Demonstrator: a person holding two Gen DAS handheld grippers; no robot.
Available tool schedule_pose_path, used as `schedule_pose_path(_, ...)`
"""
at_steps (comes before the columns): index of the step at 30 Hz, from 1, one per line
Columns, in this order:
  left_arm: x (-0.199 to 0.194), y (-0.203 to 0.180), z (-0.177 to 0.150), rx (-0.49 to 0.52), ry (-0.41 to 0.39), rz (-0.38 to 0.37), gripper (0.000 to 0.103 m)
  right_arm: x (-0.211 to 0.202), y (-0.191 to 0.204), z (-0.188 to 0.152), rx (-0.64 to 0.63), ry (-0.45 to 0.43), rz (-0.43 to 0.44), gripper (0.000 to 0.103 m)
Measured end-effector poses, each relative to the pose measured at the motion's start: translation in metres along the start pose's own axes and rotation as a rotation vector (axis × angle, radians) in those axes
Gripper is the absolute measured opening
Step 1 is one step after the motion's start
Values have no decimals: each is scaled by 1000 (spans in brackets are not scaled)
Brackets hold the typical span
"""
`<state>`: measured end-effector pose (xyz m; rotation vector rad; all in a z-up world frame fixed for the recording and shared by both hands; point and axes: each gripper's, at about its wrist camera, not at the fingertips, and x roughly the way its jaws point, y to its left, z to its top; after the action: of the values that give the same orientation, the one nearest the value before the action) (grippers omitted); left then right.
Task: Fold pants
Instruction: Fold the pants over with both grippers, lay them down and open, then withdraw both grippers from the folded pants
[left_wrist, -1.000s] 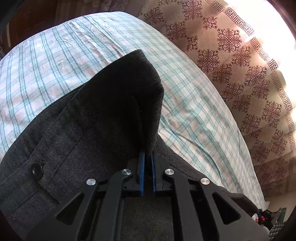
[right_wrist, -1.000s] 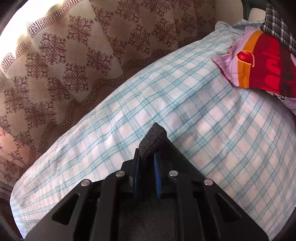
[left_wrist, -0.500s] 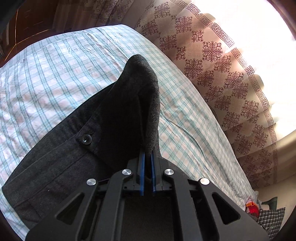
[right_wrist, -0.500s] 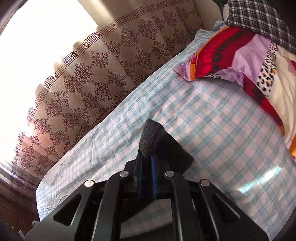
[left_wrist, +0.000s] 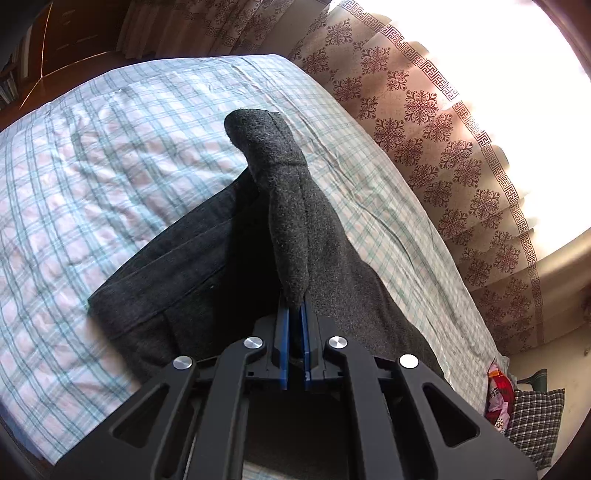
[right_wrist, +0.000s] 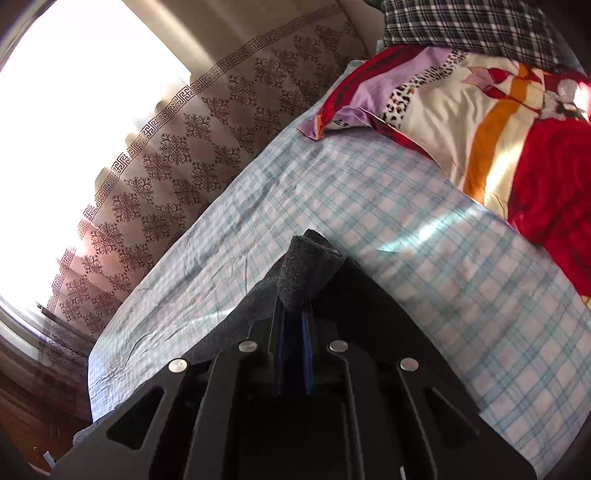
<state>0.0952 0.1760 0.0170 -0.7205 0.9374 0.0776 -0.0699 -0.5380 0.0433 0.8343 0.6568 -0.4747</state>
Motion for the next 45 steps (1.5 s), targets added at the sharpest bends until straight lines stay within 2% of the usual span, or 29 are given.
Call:
schedule_pose_path(7,6,44,-33,-23,65,24,5,-8,-46,-49,27,16,-55,7)
schedule_pose_path(17,12,72,-53,-35,89,59,5,-21,-72,-81,46,25,-80,7)
schedule_pose_path(23,7,75,-54,-50,88,52,5,-27,-85,-91,77,33,-101,7)
schedule_pose_path(30,-11,72,-51,-18,69,43,5,-31,-79,-83,24,4,-112,7)
schedule_pose_path(34,-6,86,-65,29,70,124,5,-10,-93,-94,9,56,-181,7)
schedule_pose_path(37,-1,87,-74,104,48,171,5,-2,-94,-100,-30,73,-213,7)
schedule_pose_path(40,-3,74,-76,204,27,238,14,-3,-87,-98,-86,63,-242,9)
schedule_pose_path(41,-3,73,-76,214,31,259,17,-4,-85,-98,-102,51,-259,17)
schedule_pose_path(43,-8,75,-75,215,17,314,43,-9,-83,-96,-129,13,-318,30)
schedule_pose_path(45,-14,80,-72,195,5,339,52,-16,-80,-93,-156,-26,-367,33)
